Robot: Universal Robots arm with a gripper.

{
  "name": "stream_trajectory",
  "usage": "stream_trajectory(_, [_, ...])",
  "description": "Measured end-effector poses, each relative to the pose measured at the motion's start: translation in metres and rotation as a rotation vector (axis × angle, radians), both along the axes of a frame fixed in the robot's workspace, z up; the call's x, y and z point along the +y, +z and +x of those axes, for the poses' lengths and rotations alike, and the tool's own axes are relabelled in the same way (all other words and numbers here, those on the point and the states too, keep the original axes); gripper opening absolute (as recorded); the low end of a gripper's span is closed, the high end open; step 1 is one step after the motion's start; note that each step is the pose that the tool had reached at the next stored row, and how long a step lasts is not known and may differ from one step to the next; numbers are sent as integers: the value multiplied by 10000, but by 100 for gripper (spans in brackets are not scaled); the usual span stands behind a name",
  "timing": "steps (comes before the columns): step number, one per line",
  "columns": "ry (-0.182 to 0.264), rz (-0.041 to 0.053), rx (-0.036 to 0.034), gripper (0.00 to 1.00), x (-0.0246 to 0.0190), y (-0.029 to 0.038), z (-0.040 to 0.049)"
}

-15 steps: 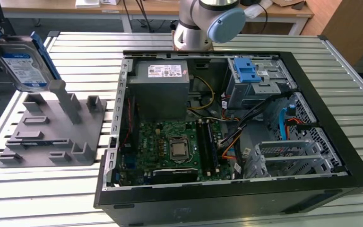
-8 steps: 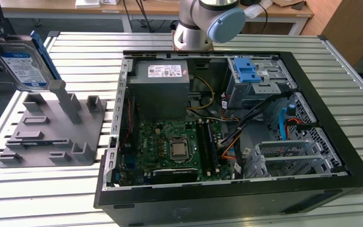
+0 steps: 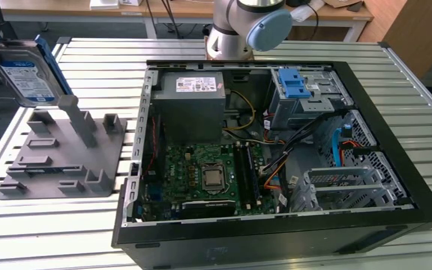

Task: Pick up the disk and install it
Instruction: 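Pick up the disk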

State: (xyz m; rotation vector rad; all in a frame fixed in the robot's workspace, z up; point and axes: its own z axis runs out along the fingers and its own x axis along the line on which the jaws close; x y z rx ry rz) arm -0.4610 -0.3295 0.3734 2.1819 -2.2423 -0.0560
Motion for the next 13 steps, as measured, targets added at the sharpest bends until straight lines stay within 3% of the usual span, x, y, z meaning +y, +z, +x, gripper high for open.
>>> stream_trajectory(4, [0, 1, -3, 36, 0, 55, 0])
stream_trajectory(10, [0, 1, -2, 36, 0, 189, 0])
stream_trajectory(13, [0, 1, -3, 36, 0, 201, 0])
